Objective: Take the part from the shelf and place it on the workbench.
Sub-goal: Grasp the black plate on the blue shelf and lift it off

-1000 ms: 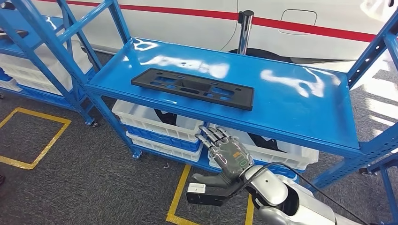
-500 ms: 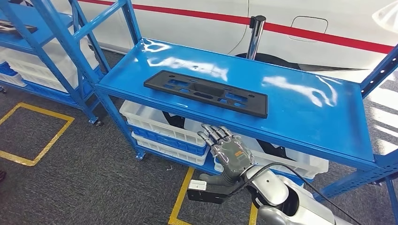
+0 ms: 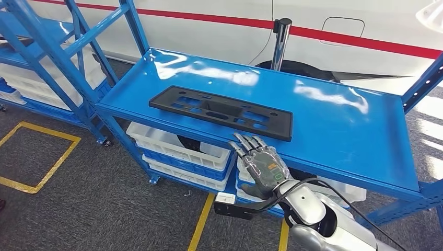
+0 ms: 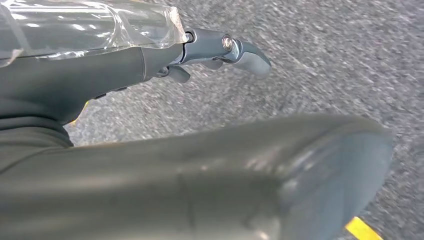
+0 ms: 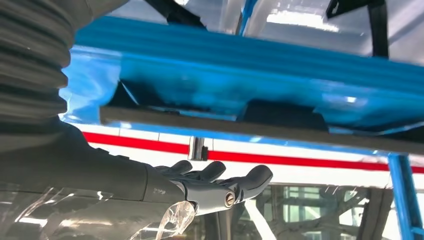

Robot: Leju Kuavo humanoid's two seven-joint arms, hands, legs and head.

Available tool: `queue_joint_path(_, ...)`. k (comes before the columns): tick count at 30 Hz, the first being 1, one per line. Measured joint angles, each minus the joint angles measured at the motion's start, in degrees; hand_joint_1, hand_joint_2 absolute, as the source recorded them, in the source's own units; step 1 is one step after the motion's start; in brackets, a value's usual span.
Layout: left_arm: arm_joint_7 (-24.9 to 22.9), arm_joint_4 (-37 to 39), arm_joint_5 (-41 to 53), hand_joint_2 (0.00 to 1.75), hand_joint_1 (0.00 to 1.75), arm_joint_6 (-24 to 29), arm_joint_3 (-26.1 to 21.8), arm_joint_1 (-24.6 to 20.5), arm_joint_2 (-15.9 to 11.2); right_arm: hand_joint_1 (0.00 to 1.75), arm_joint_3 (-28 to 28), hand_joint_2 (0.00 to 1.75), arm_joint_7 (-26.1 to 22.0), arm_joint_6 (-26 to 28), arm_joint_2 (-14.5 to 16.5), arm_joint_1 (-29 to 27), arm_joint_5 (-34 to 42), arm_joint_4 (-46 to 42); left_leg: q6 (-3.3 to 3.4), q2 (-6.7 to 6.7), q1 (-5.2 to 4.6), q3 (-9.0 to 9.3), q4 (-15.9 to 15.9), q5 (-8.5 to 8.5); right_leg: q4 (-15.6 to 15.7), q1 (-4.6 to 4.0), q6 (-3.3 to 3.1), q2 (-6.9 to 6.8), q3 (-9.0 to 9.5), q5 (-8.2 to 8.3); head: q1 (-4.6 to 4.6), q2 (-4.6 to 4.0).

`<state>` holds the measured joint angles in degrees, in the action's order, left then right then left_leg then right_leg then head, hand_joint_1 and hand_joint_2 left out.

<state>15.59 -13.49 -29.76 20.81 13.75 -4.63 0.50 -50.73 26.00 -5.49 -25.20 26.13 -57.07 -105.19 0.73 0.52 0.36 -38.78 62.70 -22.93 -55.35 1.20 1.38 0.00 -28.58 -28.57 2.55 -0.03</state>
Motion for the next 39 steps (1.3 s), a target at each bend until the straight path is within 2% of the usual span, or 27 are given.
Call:
queue_joint_path(1,0.01,0.00,-0.07,0.00,0.00,0.05,0.03,-0.01,-0.02,0.00,0.15,1.75,0.17,0.09,0.00,0.01,-0.08,0.01,0.36,-0.09,-0.22,1.54,-3.52,1.43,0.06,-0.10,0.28,-0.01,0.50,-0.44,0.00,0.00)
queue_joint_path(2,0.01,0.00,-0.11,0.00,0.00,0.10,0.09,-0.04,-0.04,0.00,0.34,1.75,0.33,0.22,0.00,0.01,-0.19,0.01,0.71,-0.16,-0.46,2.53,-5.70,1.94,0.29,-0.18,0.57,-0.03,0.85,-0.74,-0.01,0.00)
queue_joint_path(5,-0.01,0.00,-0.15,0.00,0.00,0.21,0.31,-0.08,-0.06,0.00,0.99,1.75,0.72,0.62,-0.02,-0.08,-0.49,0.01,1.73,-0.21,-0.64,3.59,-7.38,1.25,0.56,-0.24,1.49,-0.05,1.43,-0.81,-0.03,0.01)
queue_joint_path(7,-0.01,0.01,-0.11,0.00,0.00,0.22,0.35,-0.08,-0.08,0.00,1.45,1.75,0.92,0.95,-0.07,-0.03,-0.75,0.02,2.38,-0.10,-0.51,4.66,-8.04,0.97,-1.61,-0.22,1.84,-0.05,0.71,-1.70,-0.14,0.00)
queue_joint_path(8,-0.01,0.01,-0.08,0.00,0.00,0.22,0.37,-0.15,-0.09,0.00,1.64,1.75,1.07,1.13,-0.10,-0.01,-0.93,0.03,2.70,-0.04,-0.50,5.22,-8.30,0.82,-4.50,-0.23,1.91,-0.02,-0.82,-2.91,-0.20,0.00)
queue_joint_path(10,-0.01,0.00,-0.08,0.00,0.00,0.22,0.39,-0.27,-0.13,0.00,1.78,1.75,1.36,1.43,-0.20,-0.12,-1.35,0.05,3.26,0.11,-0.67,5.83,-8.41,0.35,-12.73,-0.29,1.92,0.00,-5.81,-6.03,-0.28,0.01)
queue_joint_path(11,-0.01,0.00,-0.08,0.00,0.00,0.22,0.40,-0.24,-0.13,0.00,1.82,1.75,1.50,1.48,-0.26,-0.30,-1.49,0.05,3.42,0.23,-0.74,6.13,-8.40,0.08,-16.21,-0.30,1.94,0.01,-8.33,-7.03,-0.31,0.01)
queue_joint_path(12,-0.01,0.00,-0.08,0.00,0.00,0.22,0.41,-0.16,-0.13,0.00,1.88,1.75,1.63,1.52,-0.32,-0.47,-1.65,0.06,3.48,0.37,-0.78,6.50,-8.39,-0.22,-17.85,-0.30,1.97,0.01,-10.03,-6.90,-0.32,0.01)
queue_joint_path(13,-0.02,0.00,-0.08,0.00,0.00,0.22,0.42,-0.09,-0.13,0.00,2.01,1.75,1.74,1.58,-0.37,-0.57,-1.82,0.06,3.44,0.51,-0.80,6.98,-8.39,-0.57,-17.18,-0.30,1.96,0.00,-10.63,-5.38,-0.33,0.01)
queue_joint_path(14,-0.02,0.00,-0.08,0.00,0.00,0.22,0.44,-0.05,-0.13,0.00,2.19,1.75,1.85,1.64,-0.42,-0.62,-1.98,0.06,3.34,0.63,-0.80,7.57,-8.39,-0.96,-14.38,-0.29,1.90,0.00,-10.19,-2.71,-0.34,0.01)
queue_joint_path(15,-0.03,0.01,-0.08,0.00,0.00,0.22,0.48,-0.04,-0.13,0.00,2.42,1.75,1.95,1.72,-0.46,-0.62,-2.12,0.07,3.18,0.71,-0.80,8.10,-8.40,-1.38,-10.13,-0.29,1.75,0.00,-9.02,0.65,-0.35,0.01)
queue_joint_path(16,-0.08,0.01,-0.08,0.00,0.00,0.21,0.55,-0.10,-0.13,0.00,2.62,1.75,2.02,1.81,-0.50,-0.61,-2.24,0.08,2.97,0.77,-0.88,8.58,-8.32,-1.77,-5.93,-0.36,1.52,0.02,-7.82,3.05,-0.33,0.00)
queue_joint_path(17,-0.14,0.02,-0.08,0.00,0.00,0.21,0.63,-0.19,-0.13,0.00,2.77,1.75,2.08,1.89,-0.52,-0.60,-2.30,0.10,2.71,0.81,-0.96,8.81,-8.27,-2.11,-2.85,-0.47,1.26,0.03,-6.89,4.31,-0.37,0.00)
queue_joint_path(18,-0.25,0.02,-0.08,0.00,0.00,0.21,0.73,-0.26,-0.13,0.00,2.89,1.75,2.13,1.95,-0.54,-0.62,-2.33,0.13,2.41,0.82,-1.06,8.86,-8.21,-2.43,-1.08,-0.56,0.95,0.03,-6.43,4.97,-0.39,-0.01)
queue_joint_path(19,-0.36,0.02,-0.08,0.00,0.00,0.22,0.80,-0.32,-0.13,0.00,2.99,1.75,2.19,2.02,-0.55,-0.65,-2.37,0.15,2.11,0.83,-1.15,8.93,-8.03,-2.60,-0.55,-0.65,0.64,0.01,-6.33,4.68,-0.41,-0.01)
queue_joint_path(22,-0.67,0.02,-0.10,0.00,0.00,0.43,0.92,-0.32,-0.25,0.00,3.33,1.75,2.48,2.14,-0.55,-0.65,-2.66,0.17,1.14,0.65,-1.05,8.59,-6.53,-3.69,-0.29,-0.34,-0.28,-0.10,-5.79,4.98,-0.39,0.01)
queue_joint_path(24,-0.97,0.02,-0.10,0.00,0.00,0.70,1.08,-0.46,-0.25,0.00,3.64,1.75,2.63,2.17,-0.56,-0.61,-2.80,0.17,0.37,0.43,-0.66,6.11,-1.52,-6.17,-0.20,-0.19,-0.71,-0.12,-5.45,4.83,-0.30,0.01)
queue_joint_path(26,-1.16,0.02,-0.14,0.00,0.00,0.72,1.28,-0.46,-0.25,0.00,3.93,1.75,2.74,2.17,-0.57,-0.67,-2.86,0.18,-0.27,0.35,-0.26,1.65,6.36,-9.22,-0.22,-0.18,-0.94,-0.07,-5.37,4.61,-0.25,0.01)
queue_joint_path(27,-1.17,0.02,-0.16,0.00,0.00,0.60,1.36,-0.39,-0.26,0.00,4.01,1.75,2.79,2.17,-0.57,-0.72,-2.90,0.19,-0.47,0.31,-0.10,-0.13,8.93,-9.83,-0.22,-0.18,-0.99,0.00,-5.30,4.48,-0.24,0.01)
queue_joint_path(28,-1.17,0.02,-0.20,0.00,0.00,0.48,1.43,-0.33,-0.26,0.00,4.06,1.75,2.84,2.17,-0.57,-0.78,-2.93,0.20,-0.57,0.26,0.03,-1.06,9.65,-9.49,-0.22,-0.17,-0.98,0.07,-5.16,4.34,-0.24,0.01)
queue_joint_path(29,-1.17,0.02,-0.22,0.00,0.00,0.39,1.48,-0.30,-0.26,0.00,4.11,1.75,2.91,2.17,-0.57,-0.82,-2.96,0.21,-0.58,0.20,0.12,-0.77,7.87,-8.01,-0.22,-0.17,-0.91,0.12,-4.93,4.18,-0.24,0.01)
queue_joint_path(31,-1.17,0.02,-0.23,0.00,0.00,0.38,1.61,-0.37,-0.26,0.00,4.26,1.75,3.22,2.15,-0.57,-0.85,-2.97,0.21,-0.29,-0.02,0.15,2.39,-0.65,-3.17,-0.20,-0.16,-0.64,0.15,-4.23,3.77,-0.23,0.01)
queue_joint_path(32,-1.17,0.02,-0.25,0.00,0.00,0.41,1.67,-0.41,-0.27,0.00,4.39,1.75,3.55,2.05,-0.57,-0.83,-2.98,0.22,-0.04,-0.13,-0.02,3.83,-4.52,-1.57,-0.16,-0.19,-0.43,0.13,-3.96,3.62,-0.23,0.01)
queue_joint_path(33,-1.19,0.02,-0.28,0.00,0.00,0.44,1.74,-0.47,-0.27,0.00,4.51,1.75,4.04,1.79,-0.57,-0.78,-3.03,0.22,0.28,-0.20,-0.23,4.85,-7.06,-0.57,-0.10,-0.21,-0.16,0.11,-3.83,3.51,-0.23,0.01)
queue_joint_path(35,-1.29,0.02,-0.40,0.00,0.00,0.54,1.80,-0.49,-0.28,0.00,4.67,1.75,5.23,0.80,-0.57,-0.65,-3.17,0.33,0.87,-0.19,-0.70,5.13,-7.85,-0.42,0.08,-0.21,0.46,0.08,-3.82,3.47,-0.25,0.01)
queue_joint_path(37,-1.49,0.02,-0.45,0.00,0.00,0.68,1.85,-0.44,-0.28,0.00,4.80,1.75,6.31,-0.56,-0.58,-0.40,-3.05,0.52,1.56,-0.16,-0.57,5.46,-8.19,0.28,-0.10,-0.18,1.13,0.09,-3.89,3.08,-0.26,0.01)
queue_joint_path(39,-1.58,0.02,-0.32,0.00,0.00,0.80,1.96,-0.57,-0.30,0.00,5.01,1.75,6.93,-1.64,-0.67,0.11,-2.65,0.74,2.30,-0.18,-0.34,5.79,-8.66,0.61,-3.48,-0.14,1.56,0.10,-5.32,0.97,-0.31,0.01)
